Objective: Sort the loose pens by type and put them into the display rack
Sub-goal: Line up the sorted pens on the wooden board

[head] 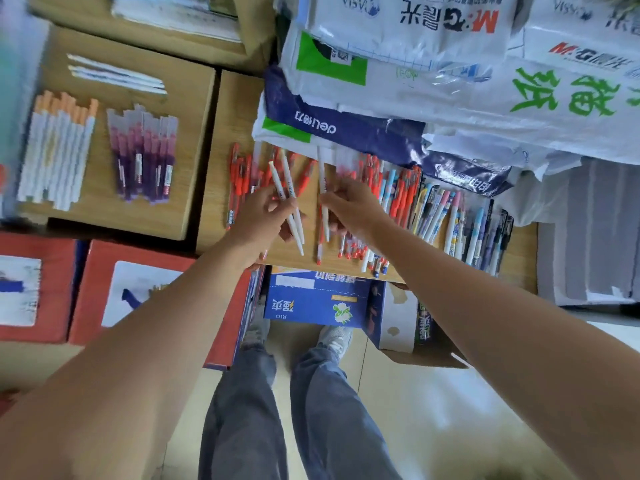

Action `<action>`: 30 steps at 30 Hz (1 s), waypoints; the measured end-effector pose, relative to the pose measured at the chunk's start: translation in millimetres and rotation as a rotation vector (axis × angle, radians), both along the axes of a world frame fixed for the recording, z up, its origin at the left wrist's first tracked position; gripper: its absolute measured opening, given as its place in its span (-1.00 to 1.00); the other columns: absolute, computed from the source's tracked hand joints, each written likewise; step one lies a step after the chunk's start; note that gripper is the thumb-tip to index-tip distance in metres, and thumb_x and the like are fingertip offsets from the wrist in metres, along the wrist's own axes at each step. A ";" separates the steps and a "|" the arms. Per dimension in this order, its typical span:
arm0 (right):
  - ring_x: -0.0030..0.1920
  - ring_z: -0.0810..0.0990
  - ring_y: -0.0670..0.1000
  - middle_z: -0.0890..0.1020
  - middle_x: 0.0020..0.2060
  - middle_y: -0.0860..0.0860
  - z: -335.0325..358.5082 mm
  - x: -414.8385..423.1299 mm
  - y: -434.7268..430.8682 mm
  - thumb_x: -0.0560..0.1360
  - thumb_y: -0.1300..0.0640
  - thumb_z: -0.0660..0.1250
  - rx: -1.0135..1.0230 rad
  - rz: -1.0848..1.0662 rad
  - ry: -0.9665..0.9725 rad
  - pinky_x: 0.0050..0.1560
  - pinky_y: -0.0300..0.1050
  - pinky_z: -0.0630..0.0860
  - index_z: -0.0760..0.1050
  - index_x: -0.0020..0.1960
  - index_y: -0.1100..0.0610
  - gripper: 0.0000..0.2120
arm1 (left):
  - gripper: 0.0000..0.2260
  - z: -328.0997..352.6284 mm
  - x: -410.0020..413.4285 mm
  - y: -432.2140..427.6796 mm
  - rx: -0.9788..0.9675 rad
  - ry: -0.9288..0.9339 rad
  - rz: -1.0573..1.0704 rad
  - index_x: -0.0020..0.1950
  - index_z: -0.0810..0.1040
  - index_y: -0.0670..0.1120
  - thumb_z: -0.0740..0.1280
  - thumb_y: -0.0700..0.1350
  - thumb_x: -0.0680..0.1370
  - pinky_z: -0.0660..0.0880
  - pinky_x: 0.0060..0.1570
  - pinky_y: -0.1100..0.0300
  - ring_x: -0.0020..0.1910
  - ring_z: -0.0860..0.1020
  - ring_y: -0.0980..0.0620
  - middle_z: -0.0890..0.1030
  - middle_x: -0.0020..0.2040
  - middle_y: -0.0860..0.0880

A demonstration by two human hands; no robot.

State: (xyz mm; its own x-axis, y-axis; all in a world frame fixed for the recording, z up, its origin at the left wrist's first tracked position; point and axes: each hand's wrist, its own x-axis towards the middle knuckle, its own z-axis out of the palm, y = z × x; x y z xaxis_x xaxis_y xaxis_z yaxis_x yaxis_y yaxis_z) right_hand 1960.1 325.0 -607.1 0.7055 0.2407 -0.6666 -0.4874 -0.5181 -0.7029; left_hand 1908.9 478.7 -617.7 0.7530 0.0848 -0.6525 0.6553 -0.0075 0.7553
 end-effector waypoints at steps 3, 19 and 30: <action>-0.32 0.49 -0.06 0.52 -0.27 0.03 6.1 -8.3 30.7 0.57 0.17 0.28 0.008 0.166 0.015 -0.25 -0.11 0.50 0.49 0.06 0.25 -0.85 | -0.91 6.9 -12.0 25.2 -0.058 -0.004 0.100 -0.07 0.45 -0.17 0.24 -0.19 0.61 0.48 -0.52 0.30 -0.48 0.56 0.13 0.53 -0.17 -0.18; -0.23 0.58 -0.30 0.68 -0.07 -0.02 18.1 -1.5 203.2 0.48 0.12 0.42 0.058 0.211 -0.010 -0.25 -0.41 0.50 0.56 0.19 0.24 -0.68 | -0.85 13.3 -10.2 201.8 -0.113 0.020 0.332 -0.27 0.60 -0.14 0.44 -0.14 0.49 0.31 -0.46 0.30 -0.51 0.35 0.08 0.45 -0.51 0.03; -0.28 0.69 -0.10 0.71 -0.16 0.09 8.1 51.7 283.7 0.48 0.21 0.40 0.029 0.145 0.029 -0.10 -0.24 0.60 0.61 0.12 0.22 -0.78 | -0.95 -1.3 35.5 303.4 -0.090 -0.075 0.200 -0.16 0.62 -0.06 0.45 -0.19 0.47 0.46 -0.45 0.27 -0.51 0.48 0.11 0.58 -0.44 0.04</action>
State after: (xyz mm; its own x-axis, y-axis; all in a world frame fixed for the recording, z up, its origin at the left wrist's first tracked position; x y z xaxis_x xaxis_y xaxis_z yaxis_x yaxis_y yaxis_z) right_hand 2011.9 608.8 -599.0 0.6424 0.3577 -0.6778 -0.4297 -0.5642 -0.7050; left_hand 1944.4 782.1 -619.0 0.7737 0.1813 -0.6071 0.5791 0.1862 0.7937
